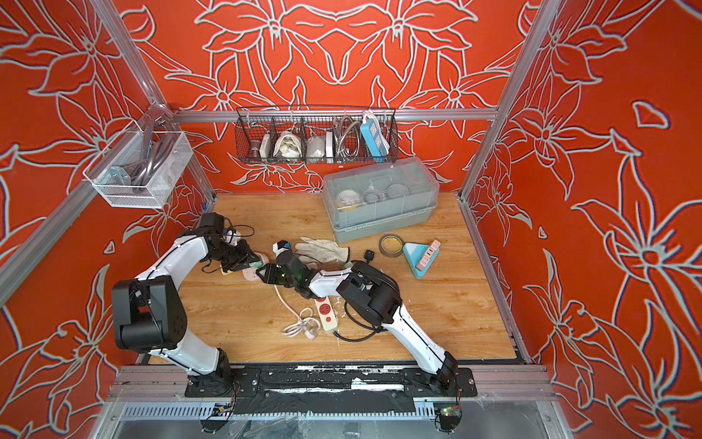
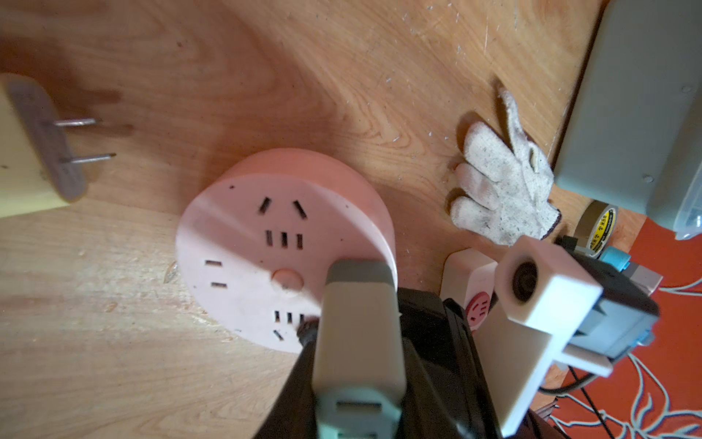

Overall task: Pull the plug off the socket
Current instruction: Remove the plug from the socket.

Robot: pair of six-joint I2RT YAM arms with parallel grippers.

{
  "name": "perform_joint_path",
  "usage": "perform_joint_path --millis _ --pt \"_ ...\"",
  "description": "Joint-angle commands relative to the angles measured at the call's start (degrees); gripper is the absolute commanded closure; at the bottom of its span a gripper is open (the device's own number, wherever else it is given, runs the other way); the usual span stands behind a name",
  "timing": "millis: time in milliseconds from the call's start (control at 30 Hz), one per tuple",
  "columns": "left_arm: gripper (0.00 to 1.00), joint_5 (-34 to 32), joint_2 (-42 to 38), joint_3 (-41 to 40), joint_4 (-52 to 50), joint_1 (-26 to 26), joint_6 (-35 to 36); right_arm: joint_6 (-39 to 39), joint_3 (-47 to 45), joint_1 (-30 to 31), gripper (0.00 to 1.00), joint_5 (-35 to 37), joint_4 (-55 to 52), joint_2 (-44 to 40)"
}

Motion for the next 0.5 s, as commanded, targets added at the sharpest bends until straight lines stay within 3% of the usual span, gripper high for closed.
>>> perform_joint_path --millis 0,100,200,467 --pt "1.0 5.68 0.32 0.62 -1.44 0.17 -0.94 0.15 -0.28 0.36 0.86 0.82 5.2 1.71" --pt "1.0 5.02 0.88 1.5 -2.13 2.06 -0.62 0.86 -2.36 0.28 1.0 2.46 6.76 0.91" --pt "1.0 7.5 0.71 1.36 -1.28 4.99 -1.85 1.08 -4.22 0.28 1.0 4.24 6.53 -0.28" --pt "1.0 1.7 -0.36 2.03 -2.89 8.79 -1.26 -0.15 -5.07 0.06 1.0 10.31 -7.82 -3.71"
